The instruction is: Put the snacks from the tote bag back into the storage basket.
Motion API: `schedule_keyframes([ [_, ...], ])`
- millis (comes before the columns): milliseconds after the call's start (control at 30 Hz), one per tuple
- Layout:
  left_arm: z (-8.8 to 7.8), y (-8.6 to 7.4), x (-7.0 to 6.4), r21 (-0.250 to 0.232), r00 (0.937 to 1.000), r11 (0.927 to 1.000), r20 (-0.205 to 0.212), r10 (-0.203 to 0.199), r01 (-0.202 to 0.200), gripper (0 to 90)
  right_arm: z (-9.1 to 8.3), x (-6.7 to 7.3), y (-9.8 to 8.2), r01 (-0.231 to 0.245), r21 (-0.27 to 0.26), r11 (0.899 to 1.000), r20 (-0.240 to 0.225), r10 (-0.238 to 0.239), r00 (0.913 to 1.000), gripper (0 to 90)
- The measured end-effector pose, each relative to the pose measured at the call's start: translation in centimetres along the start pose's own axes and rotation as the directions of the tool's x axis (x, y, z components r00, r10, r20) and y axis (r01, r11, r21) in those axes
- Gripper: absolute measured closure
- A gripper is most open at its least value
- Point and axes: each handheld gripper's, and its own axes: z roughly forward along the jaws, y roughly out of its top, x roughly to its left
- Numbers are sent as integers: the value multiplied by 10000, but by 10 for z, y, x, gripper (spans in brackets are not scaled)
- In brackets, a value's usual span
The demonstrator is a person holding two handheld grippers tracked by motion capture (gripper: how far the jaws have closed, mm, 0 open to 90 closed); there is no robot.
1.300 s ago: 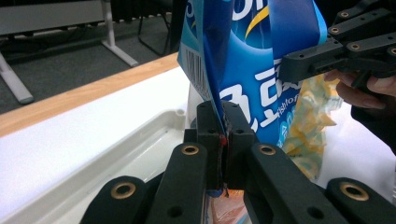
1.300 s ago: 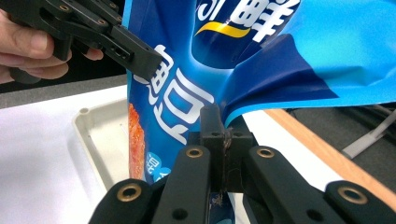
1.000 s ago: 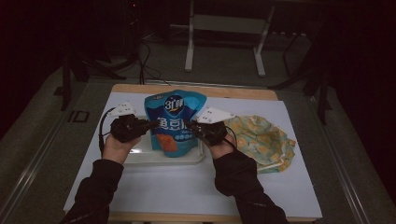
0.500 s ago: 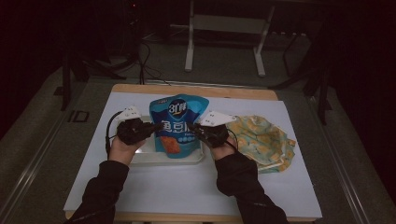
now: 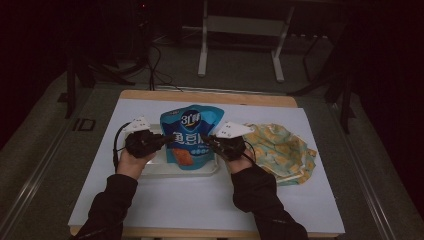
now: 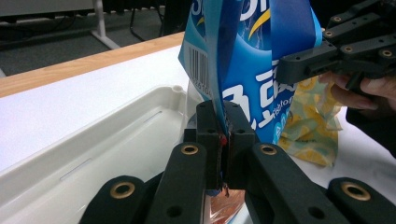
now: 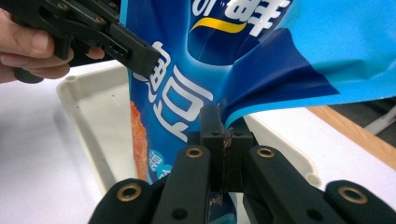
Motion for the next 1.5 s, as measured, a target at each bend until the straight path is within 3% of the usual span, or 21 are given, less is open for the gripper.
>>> schedule_keyframes([
  [133, -2, -3, -4, -50, 9998, 9999, -130, 164, -165, 871, -2, 3, -1, 2, 12, 10000, -31, -2, 10000, 897],
  [267, -4, -5, -6, -138, 9999, 9999, -121, 45, -47, 838, -3, 4, -2, -91, 3, 10000, -120, 91, 9999, 891],
  [367, -5, -7, -6, -187, 9999, 9998, -104, -90, 88, 722, -5, 1, -3, -358, -2, 9994, -417, 357, 9985, 857],
  [467, -6, -8, -8, -292, 9995, 9995, -316, -97, 88, 627, -6, -1, -1, -689, -48, 9976, -613, 685, 9958, 755],
  [633, -9, -9, -10, -170, 9993, 9997, -347, -165, 159, 531, -9, -3, 2, -803, 82, 9967, -747, 807, 9939, 663],
  [900, -17, -13, -12, -219, 9983, 9986, -341, -479, 472, 455, -16, -7, 4, -962, 331, 9948, -665, 982, 9929, 539],
  [1133, -25, -17, -15, -553, 9965, 9961, -429, -711, 687, 429, -30, -11, 2, -908, 389, 9951, -589, 930, 9939, 502],
  [1233, -25, -18, -18, -322, 9969, 9979, -521, -585, 569, 378, -38, -13, 0, -903, 357, 9953, -611, 923, 9939, 471],
  [1333, -25, -19, -20, -283, 9974, 9974, -232, -676, 669, 305, -46, -14, -1, -879, 342, 9955, -620, 899, 9940, 444],
  [1433, -27, -23, -22, -454, 9962, 9967, 587, -646, 673, 155, -53, -14, -2, -817, 348, 9960, -622, 838, 9945, 385],
  [1500, -27, -24, -25, -370, 9974, 9977, 460, -550, 568, 152, -58, -16, -4, -907, 330, 9953, -618, 926, 9938, 329],
])
